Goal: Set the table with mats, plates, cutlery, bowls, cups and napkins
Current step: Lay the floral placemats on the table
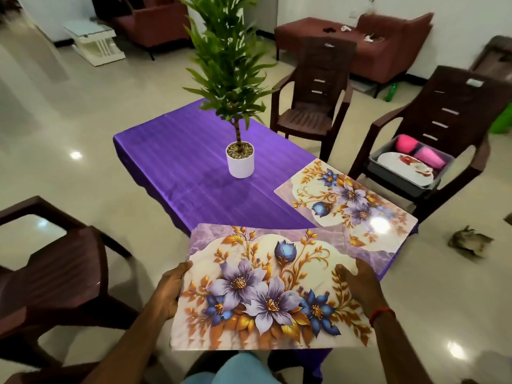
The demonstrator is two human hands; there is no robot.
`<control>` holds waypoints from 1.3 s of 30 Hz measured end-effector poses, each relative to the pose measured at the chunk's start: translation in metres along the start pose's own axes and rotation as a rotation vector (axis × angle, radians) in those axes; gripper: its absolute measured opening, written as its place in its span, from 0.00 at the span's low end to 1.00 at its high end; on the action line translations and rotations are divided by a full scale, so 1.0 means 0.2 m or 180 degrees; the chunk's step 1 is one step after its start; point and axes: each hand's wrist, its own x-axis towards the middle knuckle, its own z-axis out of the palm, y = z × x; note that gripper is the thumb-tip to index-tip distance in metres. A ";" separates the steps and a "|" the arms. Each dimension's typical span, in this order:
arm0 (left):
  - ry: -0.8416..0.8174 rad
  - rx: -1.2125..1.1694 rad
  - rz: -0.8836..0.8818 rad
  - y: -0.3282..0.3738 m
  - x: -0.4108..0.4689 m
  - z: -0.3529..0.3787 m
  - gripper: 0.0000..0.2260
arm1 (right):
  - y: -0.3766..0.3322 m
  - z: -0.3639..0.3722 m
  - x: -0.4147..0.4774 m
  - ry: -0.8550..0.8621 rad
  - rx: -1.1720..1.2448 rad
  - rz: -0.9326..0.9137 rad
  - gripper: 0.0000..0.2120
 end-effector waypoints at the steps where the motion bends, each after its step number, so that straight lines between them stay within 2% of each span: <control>1: -0.0095 -0.0019 -0.0055 0.04 0.04 0.01 0.20 | 0.01 0.00 0.00 0.0066 0.0058 0.0024 0.19; 4: -0.0504 0.0142 -0.0115 0.17 0.17 0.05 0.24 | 0.01 0.02 0.00 0.0269 0.0154 0.0116 0.18; 8: -0.0754 0.0508 0.0044 0.35 0.37 0.14 0.20 | 0.00 0.10 -0.04 0.0621 0.0305 0.0241 0.14; 11: -0.0854 0.0648 0.0108 0.49 0.53 0.18 0.30 | -0.01 0.20 -0.08 0.0956 0.0382 0.0350 0.12; 12: -0.0882 0.0723 0.0139 0.53 0.56 0.20 0.29 | -0.02 0.24 -0.09 0.1076 0.0374 0.0406 0.12; 15: -0.0753 0.0771 0.0360 0.64 0.68 0.24 0.15 | -0.05 0.35 -0.15 0.1439 0.0330 0.0588 0.13; 18: -0.0727 0.1066 0.0578 0.71 0.79 0.26 0.18 | -0.06 0.47 -0.20 0.1743 0.0453 0.0792 0.13; 20: -0.0671 0.1262 0.0702 0.76 0.86 0.27 0.09 | -0.07 0.53 -0.23 0.1869 0.0457 0.0937 0.12; 22: -0.0603 0.1432 0.0759 0.79 0.93 0.29 0.05 | -0.07 0.58 -0.26 0.1986 0.0446 0.1083 0.12; 29: -0.0823 0.2249 0.1188 0.90 1.12 0.32 0.13 | -0.10 0.67 -0.29 0.2193 0.0554 0.1391 0.11; 39: -0.0935 0.3200 0.2013 0.91 1.22 0.37 0.13 | -0.13 0.71 -0.25 0.2387 0.0453 0.1497 0.14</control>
